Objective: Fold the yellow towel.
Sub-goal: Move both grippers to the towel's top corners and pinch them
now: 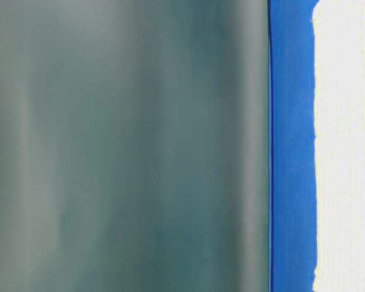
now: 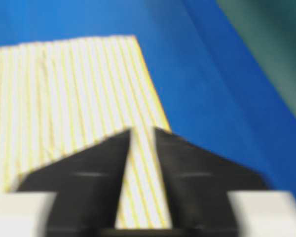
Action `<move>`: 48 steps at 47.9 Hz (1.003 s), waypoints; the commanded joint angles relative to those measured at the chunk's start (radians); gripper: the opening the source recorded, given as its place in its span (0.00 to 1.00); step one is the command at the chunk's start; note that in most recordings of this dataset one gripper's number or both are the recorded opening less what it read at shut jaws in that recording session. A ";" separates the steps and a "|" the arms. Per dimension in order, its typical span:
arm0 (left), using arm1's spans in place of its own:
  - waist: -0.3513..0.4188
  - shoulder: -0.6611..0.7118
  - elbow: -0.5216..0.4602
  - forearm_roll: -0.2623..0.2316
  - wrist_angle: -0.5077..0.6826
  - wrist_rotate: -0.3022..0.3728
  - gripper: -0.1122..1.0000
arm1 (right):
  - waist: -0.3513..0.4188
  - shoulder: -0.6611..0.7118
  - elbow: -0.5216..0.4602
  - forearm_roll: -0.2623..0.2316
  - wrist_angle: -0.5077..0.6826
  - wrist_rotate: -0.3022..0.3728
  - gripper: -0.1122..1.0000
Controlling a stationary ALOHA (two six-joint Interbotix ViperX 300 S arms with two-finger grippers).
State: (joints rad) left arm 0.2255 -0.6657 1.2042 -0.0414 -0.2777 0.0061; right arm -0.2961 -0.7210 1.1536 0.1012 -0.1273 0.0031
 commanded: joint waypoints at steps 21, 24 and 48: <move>0.192 0.428 -0.067 -0.003 -0.135 0.000 0.74 | -0.210 0.400 -0.020 -0.005 -0.121 -0.008 0.71; 0.213 0.477 -0.075 -0.003 -0.150 0.002 0.74 | -0.227 0.448 -0.023 -0.005 -0.141 -0.008 0.71; 0.272 0.695 -0.086 -0.005 -0.216 0.002 0.72 | -0.247 0.712 -0.064 0.000 -0.278 -0.008 0.70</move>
State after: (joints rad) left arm 0.4832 0.0199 1.1305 -0.0430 -0.4832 0.0061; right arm -0.5400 -0.0138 1.1106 0.0982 -0.3896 -0.0031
